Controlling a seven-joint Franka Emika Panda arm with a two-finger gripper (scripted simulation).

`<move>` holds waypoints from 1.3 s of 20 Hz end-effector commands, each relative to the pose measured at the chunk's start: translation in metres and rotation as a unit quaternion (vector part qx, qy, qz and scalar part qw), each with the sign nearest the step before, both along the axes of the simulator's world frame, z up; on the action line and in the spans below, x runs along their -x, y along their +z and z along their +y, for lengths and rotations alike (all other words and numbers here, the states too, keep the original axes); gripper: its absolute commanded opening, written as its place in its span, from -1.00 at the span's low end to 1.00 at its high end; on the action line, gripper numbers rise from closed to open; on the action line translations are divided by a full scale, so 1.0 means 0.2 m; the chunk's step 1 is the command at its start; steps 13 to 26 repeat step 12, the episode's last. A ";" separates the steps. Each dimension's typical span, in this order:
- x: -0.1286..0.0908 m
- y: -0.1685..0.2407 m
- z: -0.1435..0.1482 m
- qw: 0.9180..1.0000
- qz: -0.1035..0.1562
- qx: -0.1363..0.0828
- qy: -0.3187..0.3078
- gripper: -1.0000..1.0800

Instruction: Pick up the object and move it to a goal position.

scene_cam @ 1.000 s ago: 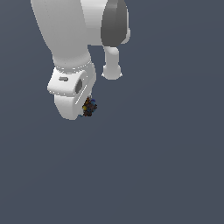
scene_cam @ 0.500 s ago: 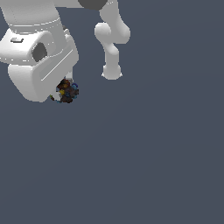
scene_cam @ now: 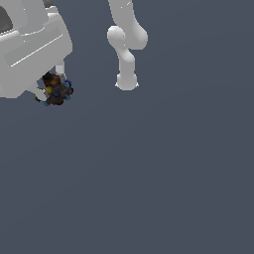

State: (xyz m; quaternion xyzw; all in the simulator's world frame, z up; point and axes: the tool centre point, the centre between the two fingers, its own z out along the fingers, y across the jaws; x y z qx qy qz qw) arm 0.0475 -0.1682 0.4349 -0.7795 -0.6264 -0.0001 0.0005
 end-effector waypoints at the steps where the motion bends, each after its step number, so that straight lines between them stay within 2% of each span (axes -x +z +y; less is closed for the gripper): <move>1: -0.01 0.04 -0.02 1.000 0.000 0.000 0.000 -1.00; 26: -0.02 0.09 -0.05 1.000 0.000 0.000 0.000 -1.00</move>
